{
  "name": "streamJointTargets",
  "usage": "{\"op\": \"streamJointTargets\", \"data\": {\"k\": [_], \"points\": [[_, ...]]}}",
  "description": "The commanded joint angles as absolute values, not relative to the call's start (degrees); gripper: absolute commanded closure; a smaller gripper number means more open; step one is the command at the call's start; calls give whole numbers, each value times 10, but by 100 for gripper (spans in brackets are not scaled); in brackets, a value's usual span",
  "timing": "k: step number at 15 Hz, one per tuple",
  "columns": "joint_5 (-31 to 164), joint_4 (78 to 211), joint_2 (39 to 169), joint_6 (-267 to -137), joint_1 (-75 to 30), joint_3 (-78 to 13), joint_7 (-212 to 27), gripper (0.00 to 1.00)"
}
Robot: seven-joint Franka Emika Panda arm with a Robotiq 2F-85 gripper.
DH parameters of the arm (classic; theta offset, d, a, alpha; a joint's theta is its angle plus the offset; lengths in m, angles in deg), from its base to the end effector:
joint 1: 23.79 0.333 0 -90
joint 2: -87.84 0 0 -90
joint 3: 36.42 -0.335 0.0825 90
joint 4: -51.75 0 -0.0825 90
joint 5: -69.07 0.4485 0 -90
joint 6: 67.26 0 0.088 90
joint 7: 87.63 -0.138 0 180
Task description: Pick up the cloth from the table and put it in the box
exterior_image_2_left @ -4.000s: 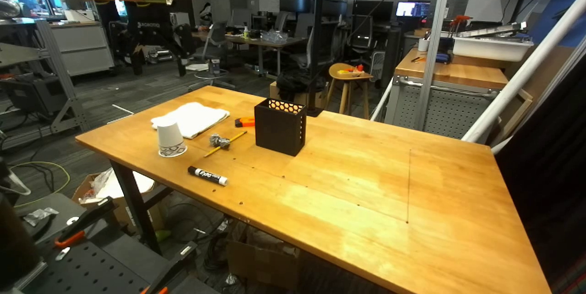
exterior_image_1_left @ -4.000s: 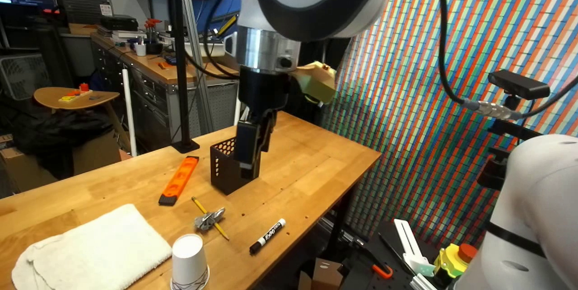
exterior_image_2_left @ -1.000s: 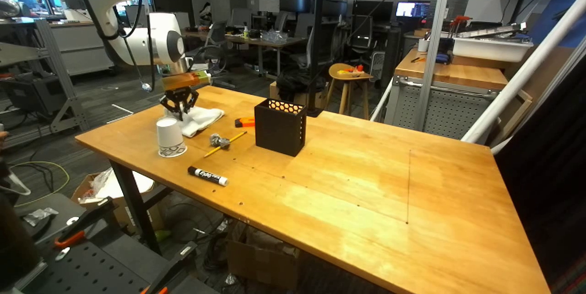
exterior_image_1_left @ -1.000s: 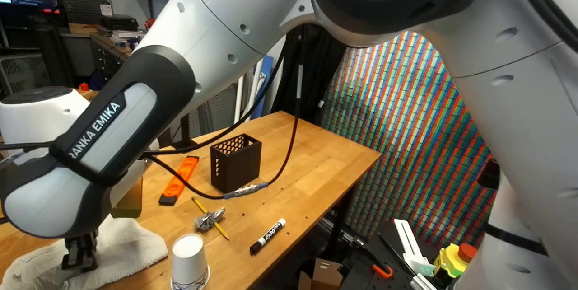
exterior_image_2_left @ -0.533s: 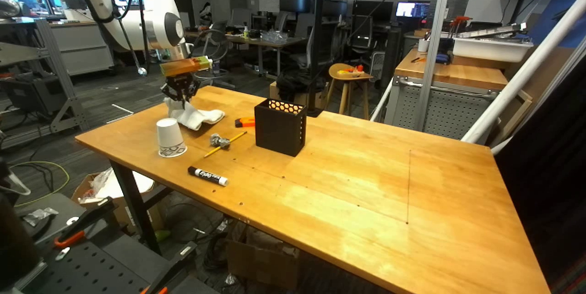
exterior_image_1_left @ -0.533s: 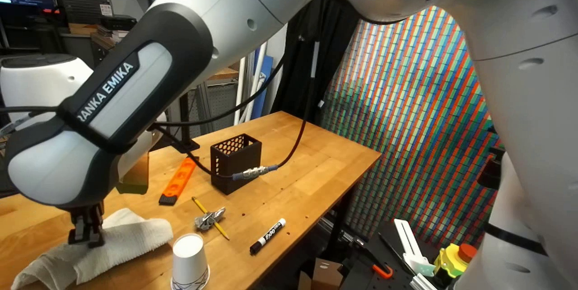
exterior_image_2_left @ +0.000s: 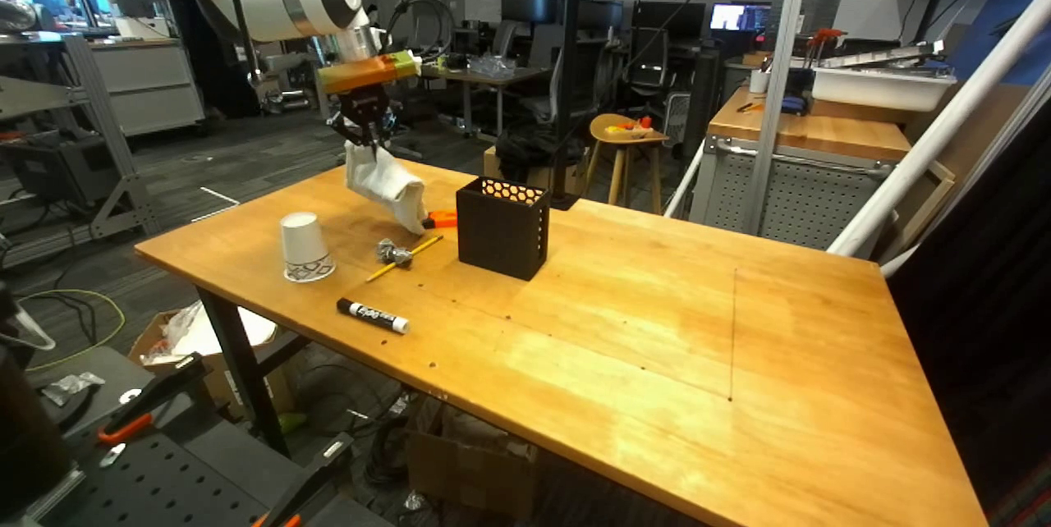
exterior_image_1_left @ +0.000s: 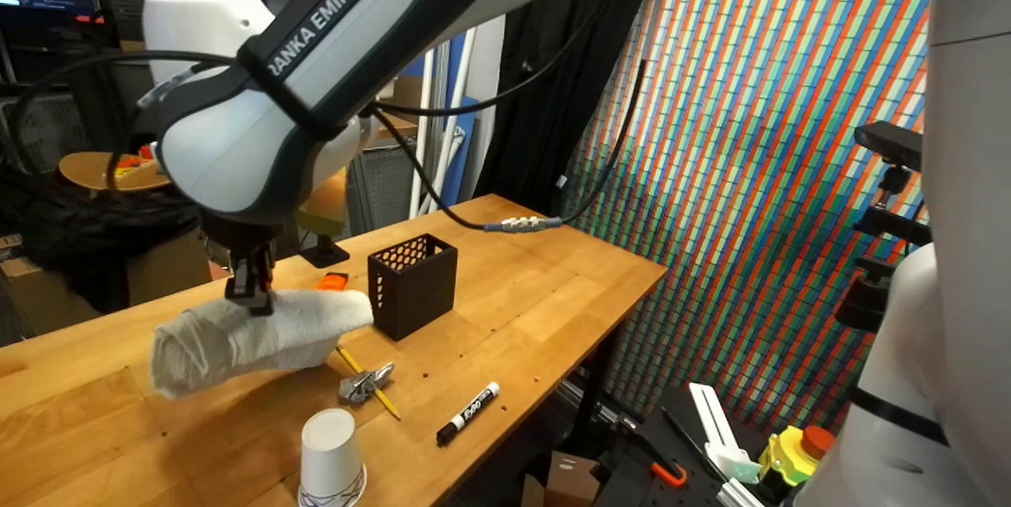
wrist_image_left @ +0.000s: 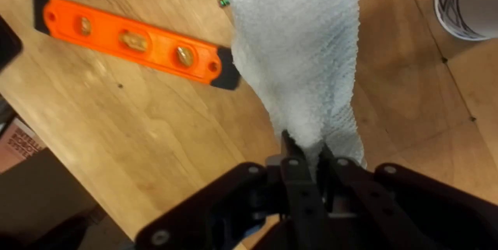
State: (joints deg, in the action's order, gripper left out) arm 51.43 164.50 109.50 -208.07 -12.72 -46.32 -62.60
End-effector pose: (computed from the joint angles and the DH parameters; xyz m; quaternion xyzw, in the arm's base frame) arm 0.6399 0.2370 0.2356 0.8701 0.4836 0.0582 0.0748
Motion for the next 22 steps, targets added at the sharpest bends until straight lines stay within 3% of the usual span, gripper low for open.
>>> {"op": "streamJointTargets", "data": {"k": [1, 10, 22], "points": [[512, 1710, 1008, -2082, -159, -442, -644, 93], [505, 1752, 906, -2061, -216, -385, -699, 93], [388, 1712, 986, -2042, -187, -375, -942, 94]]}}
